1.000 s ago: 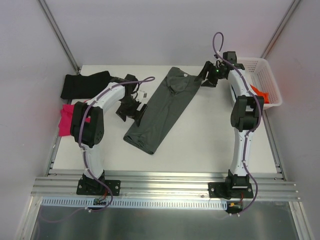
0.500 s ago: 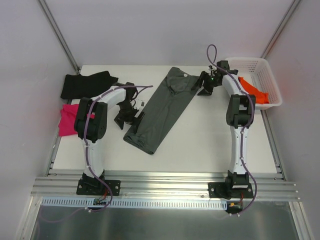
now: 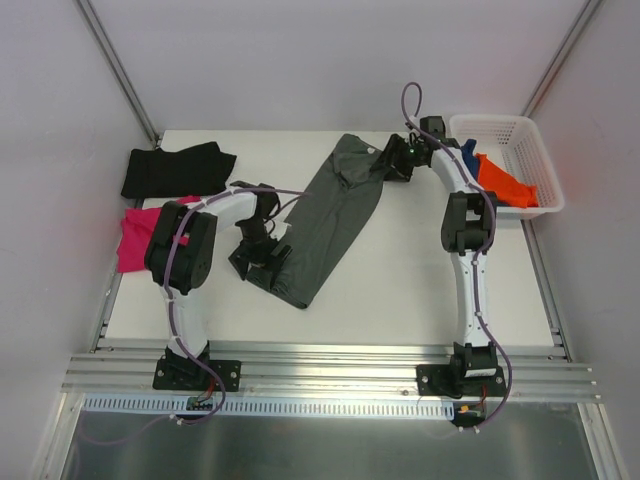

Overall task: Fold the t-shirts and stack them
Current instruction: Rotate the tshirt 90 degrees

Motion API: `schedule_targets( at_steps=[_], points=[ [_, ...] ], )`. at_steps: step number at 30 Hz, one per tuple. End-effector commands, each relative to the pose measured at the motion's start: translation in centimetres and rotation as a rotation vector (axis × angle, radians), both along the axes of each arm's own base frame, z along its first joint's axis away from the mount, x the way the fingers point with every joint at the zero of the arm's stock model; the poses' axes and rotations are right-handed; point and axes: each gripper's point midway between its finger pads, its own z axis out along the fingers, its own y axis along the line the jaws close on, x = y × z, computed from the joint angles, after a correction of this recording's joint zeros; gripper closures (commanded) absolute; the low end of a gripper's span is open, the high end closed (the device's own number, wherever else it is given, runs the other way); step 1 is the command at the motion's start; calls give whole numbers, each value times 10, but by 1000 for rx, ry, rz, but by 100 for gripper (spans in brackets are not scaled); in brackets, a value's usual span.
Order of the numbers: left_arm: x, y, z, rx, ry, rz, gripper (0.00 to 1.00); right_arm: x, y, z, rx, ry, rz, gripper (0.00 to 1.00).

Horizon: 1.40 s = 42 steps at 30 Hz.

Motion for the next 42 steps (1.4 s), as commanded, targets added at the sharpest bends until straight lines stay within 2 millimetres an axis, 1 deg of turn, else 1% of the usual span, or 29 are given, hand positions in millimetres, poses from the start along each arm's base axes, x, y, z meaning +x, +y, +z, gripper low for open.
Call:
schedule_targets(
  at_steps=[1, 5, 8, 13, 18, 23, 26, 27, 28, 29, 30, 31, 32, 33, 34, 35, 36, 37, 38, 39, 40, 41, 42],
  points=[
    [-26, -23, 13, -47, 18, -63, 14, 8, 19, -1, 17, -25, 8, 35],
    [-47, -39, 13, -59, 26, -137, 14, 7, 27, -4, 25, -24, 19, 36],
    [-59, -48, 14, -65, 25, -187, 13, 7, 30, -2, 27, -28, 25, 36],
    [-71, -54, 17, -69, 18, -223, 12, 13, 23, 2, 16, -52, 12, 36],
    [-88, -59, 18, -61, 3, -289, 11, 21, 24, 7, 19, -83, 5, 35],
    [-93, -65, 18, -54, -13, -342, 11, 31, 32, 14, 37, -129, 8, 35],
    [-94, -70, 18, -49, -22, -373, 11, 32, 36, 13, 36, -134, 9, 35],
    [-92, -68, 20, -37, -39, -384, 11, 31, 35, 14, 30, -136, 17, 35],
    [-92, -66, 21, -25, -48, -393, 11, 25, 34, 12, 22, -117, 26, 35],
    [-90, -62, 25, -14, -64, -403, 11, 19, 32, 17, 14, -107, 31, 35],
    [-87, -60, 32, -13, -101, -412, 11, 14, 29, 19, 4, -96, 36, 35],
    [-79, -55, 36, 15, -144, -427, 11, 8, 20, 18, -16, -79, 39, 34],
    [-74, -53, 42, 19, -172, -429, 11, 1, 15, 32, -21, -81, 40, 34],
    [-69, -49, 50, 21, -201, -445, 10, -3, 10, 38, -29, -84, 41, 34],
    [-62, -47, 56, 29, -228, -441, 10, -5, 1, 46, -45, -89, 30, 33],
    [-51, -49, 66, 10, -259, -423, 10, -8, -4, 52, -54, -92, 25, 33],
    [-45, -47, 72, 5, -271, -423, 10, -12, -10, 67, -58, -106, 16, 33],
    [-32, -53, 83, -12, -312, -416, 10, -15, -12, 71, -68, -109, 21, 33],
    [-25, -54, 85, -14, -324, -419, 10, -18, -14, 75, -75, -111, 18, 32],
    [-17, -56, 89, -21, -339, -408, 10, -21, -16, 85, -84, -122, 13, 32],
    [-3, -65, 101, -43, -385, -404, 10, -24, -16, 88, -83, -122, 15, 32],
    [5, -71, 99, -46, -379, -398, 10, -25, -14, 93, -83, -129, 19, 32],
    [12, -76, 102, -58, -391, -393, 10, -27, -10, 94, -85, -135, 28, 32]
  ],
)
